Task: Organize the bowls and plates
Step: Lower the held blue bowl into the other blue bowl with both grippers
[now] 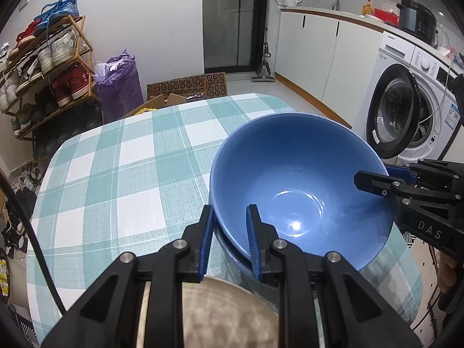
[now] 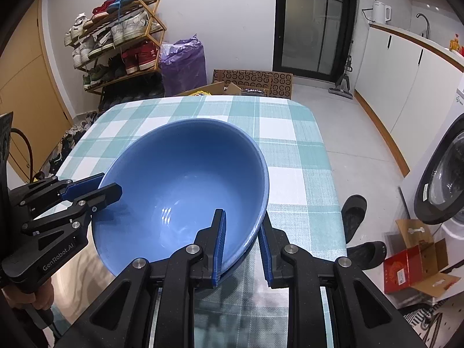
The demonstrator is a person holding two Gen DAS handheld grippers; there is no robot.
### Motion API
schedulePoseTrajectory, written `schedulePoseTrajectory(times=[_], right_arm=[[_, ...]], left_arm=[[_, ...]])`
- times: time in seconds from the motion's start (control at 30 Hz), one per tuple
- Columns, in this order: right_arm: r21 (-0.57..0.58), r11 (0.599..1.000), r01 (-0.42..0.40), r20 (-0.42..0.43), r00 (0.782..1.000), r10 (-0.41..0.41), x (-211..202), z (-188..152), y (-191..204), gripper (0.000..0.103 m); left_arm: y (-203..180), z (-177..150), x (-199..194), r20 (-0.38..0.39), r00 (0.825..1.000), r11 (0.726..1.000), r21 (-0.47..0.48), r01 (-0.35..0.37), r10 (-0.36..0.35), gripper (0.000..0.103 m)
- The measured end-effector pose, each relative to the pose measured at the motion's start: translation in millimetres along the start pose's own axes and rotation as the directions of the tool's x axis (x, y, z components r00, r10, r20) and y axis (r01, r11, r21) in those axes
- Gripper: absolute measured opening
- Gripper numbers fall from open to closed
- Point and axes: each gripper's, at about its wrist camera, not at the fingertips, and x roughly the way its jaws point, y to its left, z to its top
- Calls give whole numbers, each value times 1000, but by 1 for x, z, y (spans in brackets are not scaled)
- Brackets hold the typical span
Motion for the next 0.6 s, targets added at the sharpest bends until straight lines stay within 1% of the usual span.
schedulePoseTrajectory(times=[0.4, 0.6], right_arm=[[-22, 1000, 9, -12, 1000, -9, 6, -4, 6, 22], [-42, 999, 25, -12, 1000, -26, 6, -6, 9, 22]], left_arm=[[-2, -4, 8, -14, 999, 999, 24, -32, 33, 21], [-3, -5, 9, -19, 999, 999, 25, -36, 36, 21]])
